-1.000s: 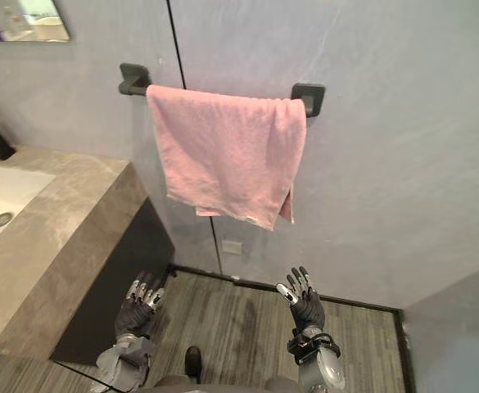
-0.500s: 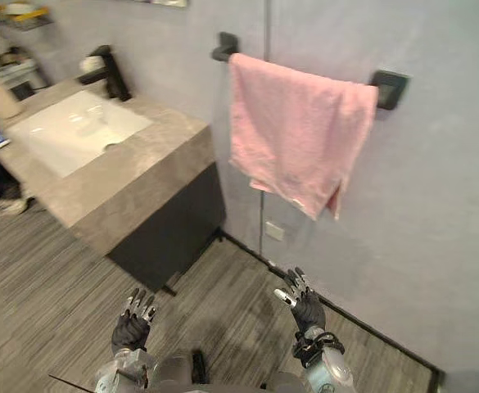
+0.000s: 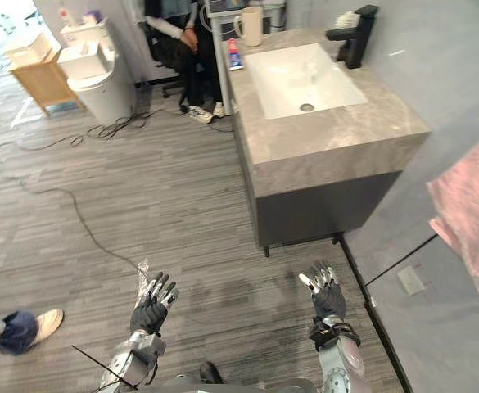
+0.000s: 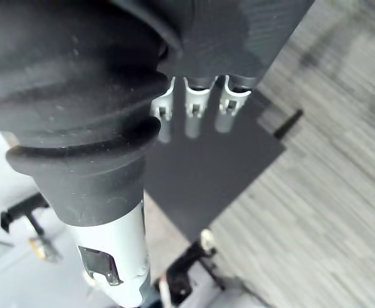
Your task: Organize washtable
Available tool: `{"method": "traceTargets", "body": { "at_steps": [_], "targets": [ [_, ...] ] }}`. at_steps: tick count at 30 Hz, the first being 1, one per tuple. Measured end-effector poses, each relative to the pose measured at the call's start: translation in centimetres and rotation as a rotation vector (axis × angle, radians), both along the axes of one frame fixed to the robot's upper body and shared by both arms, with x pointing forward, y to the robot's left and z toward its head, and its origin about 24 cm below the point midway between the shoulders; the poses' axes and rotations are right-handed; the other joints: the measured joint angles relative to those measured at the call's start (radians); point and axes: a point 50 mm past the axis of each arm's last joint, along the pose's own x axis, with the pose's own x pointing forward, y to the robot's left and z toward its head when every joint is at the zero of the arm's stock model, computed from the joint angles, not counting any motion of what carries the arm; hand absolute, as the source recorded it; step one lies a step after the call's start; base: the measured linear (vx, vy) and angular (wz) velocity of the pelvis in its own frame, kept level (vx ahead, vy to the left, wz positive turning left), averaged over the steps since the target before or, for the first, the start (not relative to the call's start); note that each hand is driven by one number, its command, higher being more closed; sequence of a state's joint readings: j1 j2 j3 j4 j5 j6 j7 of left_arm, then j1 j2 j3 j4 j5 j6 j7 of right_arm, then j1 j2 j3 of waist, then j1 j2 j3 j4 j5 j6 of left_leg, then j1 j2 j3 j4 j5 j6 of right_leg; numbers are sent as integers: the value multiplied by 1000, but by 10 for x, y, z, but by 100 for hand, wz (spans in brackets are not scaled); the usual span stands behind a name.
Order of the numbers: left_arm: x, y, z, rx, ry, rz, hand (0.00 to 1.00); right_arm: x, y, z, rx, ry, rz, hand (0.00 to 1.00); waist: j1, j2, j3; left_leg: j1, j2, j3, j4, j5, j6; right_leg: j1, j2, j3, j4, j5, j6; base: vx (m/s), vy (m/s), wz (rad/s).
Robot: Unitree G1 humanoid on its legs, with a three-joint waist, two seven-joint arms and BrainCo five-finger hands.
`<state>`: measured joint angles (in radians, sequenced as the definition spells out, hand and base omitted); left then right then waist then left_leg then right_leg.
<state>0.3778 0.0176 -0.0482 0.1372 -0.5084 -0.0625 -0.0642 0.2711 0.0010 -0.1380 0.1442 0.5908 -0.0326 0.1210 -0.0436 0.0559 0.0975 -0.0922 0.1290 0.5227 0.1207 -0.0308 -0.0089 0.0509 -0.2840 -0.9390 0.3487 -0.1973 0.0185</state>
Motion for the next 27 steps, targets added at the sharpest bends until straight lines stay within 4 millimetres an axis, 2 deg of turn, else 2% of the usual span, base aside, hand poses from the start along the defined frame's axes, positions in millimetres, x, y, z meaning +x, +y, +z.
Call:
{"method": "traceTargets", "body": {
  "at_steps": [3,4,7,8,9,10,11,12,13,15,17,18,21,27],
  "targets": [
    [-4,5,-3,9,25,7,0,-1,8,-3,17,25,-5,0,4,-6,10,-6,-27,-22,2,-2,22,3,-24,3,6,50,-5,-6,203,30],
    [-5,7,-3,13,27,16,0,-1,12,-4,16,30,8,0,4,-14,17,-5,-33,-29,14,-11,36,8,-36,8,18,59,2,7,170,28],
    [-5,14,-2,40,29,25,0,-2,17,-6,4,48,24,0,3,-37,38,3,-82,-77,8,-26,56,15,-84,39,75,73,-16,-22,196,44],
    [-4,15,-2,52,28,17,0,-6,17,-7,4,60,14,0,-3,-37,40,23,-111,-118,-16,-31,56,-7,-111,125,138,81,-45,26,195,90],
    [0,14,0,72,15,2,0,-12,15,-11,1,83,6,0,-15,-15,54,31,-124,-164,-35,-21,74,-65,-92,310,201,42,-77,24,221,116],
    [2,14,1,79,8,0,0,-13,17,-11,2,86,11,0,-22,-8,59,37,-132,-196,-50,-16,66,-97,-30,485,199,12,-43,40,182,111],
    [2,16,2,86,6,3,0,-15,20,-11,9,89,18,0,-28,-13,63,49,-139,-214,-69,-12,60,-115,25,621,187,-11,-6,8,130,88],
    [2,18,2,94,7,1,0,-17,21,-13,16,99,15,0,-28,-4,68,57,-147,-220,-87,-9,56,-123,53,686,174,-24,14,47,87,100],
    [2,20,4,104,3,9,0,-22,24,-16,26,119,23,0,-38,-27,63,72,-163,-224,-117,-5,49,-126,94,780,130,-36,33,65,47,98],
    [0,21,4,110,5,16,0,-26,29,-18,31,132,41,0,-50,-41,62,72,-179,-226,-118,-3,47,-130,122,814,82,-40,38,74,7,94],
    [-4,21,3,106,18,22,0,-28,34,-19,28,143,69,0,-47,-56,60,70,-199,-226,-102,-2,51,-126,131,807,20,-32,34,85,-41,48],
    [-8,20,2,103,28,29,0,-27,37,-19,28,141,86,0,-42,-65,56,70,-209,-225,-96,-4,57,-124,130,806,-9,-14,18,69,-46,11],
    [-10,13,2,76,32,48,0,-22,37,-17,15,129,104,0,-27,-53,53,49,-209,-250,-83,-11,68,-99,136,784,-62,6,46,81,-40,17],
    [-9,13,8,66,13,83,0,-19,33,-16,34,136,46,0,-19,-64,57,43,-210,-320,-80,-1,84,-48,141,714,-110,20,44,114,-58,40]
  ]
}}
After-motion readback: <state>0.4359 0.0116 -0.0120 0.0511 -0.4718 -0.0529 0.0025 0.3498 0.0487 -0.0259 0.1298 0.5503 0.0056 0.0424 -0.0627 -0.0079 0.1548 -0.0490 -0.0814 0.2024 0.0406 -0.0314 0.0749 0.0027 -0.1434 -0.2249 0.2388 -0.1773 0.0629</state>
